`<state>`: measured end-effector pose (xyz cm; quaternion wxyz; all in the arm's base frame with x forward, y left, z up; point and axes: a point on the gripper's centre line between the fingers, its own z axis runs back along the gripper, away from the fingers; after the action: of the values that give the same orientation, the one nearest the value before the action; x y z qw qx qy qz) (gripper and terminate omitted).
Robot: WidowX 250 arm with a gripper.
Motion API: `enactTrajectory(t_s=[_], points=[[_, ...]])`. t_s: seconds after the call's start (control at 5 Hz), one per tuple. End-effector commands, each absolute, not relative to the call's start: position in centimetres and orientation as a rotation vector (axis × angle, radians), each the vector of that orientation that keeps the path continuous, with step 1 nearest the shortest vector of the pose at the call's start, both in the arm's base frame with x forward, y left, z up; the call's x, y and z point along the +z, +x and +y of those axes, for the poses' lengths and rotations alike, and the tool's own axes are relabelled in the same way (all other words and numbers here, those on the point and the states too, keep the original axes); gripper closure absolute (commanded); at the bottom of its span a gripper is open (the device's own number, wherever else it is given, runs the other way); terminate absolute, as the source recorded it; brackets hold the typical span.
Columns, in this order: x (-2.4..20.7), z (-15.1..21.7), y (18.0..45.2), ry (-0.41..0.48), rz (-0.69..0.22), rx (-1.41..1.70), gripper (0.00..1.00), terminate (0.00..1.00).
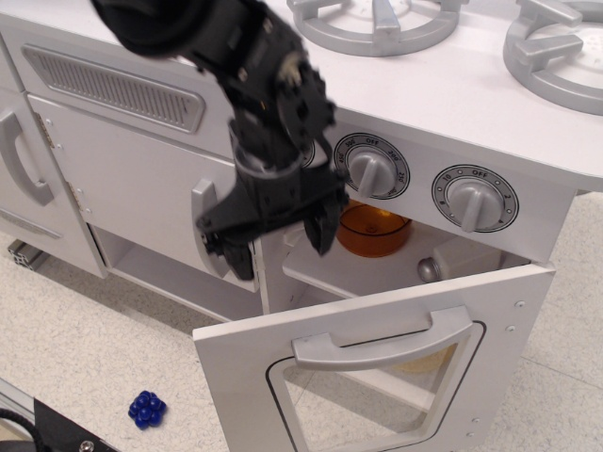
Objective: Open oven
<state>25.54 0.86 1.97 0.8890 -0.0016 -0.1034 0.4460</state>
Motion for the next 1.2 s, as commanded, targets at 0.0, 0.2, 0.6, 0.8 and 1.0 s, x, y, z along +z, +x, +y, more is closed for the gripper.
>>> enactTrajectory(t_s=[0.0, 0.2, 0.6, 0.8, 1.0], points=[[-1.7, 0.9, 25.9, -0.069, -0.203, 0.939, 0.0, 0.0], [-3.5, 0.1, 25.4, -0.073, -0.214, 0.968, 0.0, 0.0], [-3.2, -3.3, 22.4, -0.107, -0.177, 1.016, 0.0, 0.0], [-3.1, -4.7, 21.1, -0.143, -0.17, 1.018, 0.0, 0.0], [-3.4, -6.8, 20.1, -0.209, -0.172, 1.09, 0.0, 0.0]])
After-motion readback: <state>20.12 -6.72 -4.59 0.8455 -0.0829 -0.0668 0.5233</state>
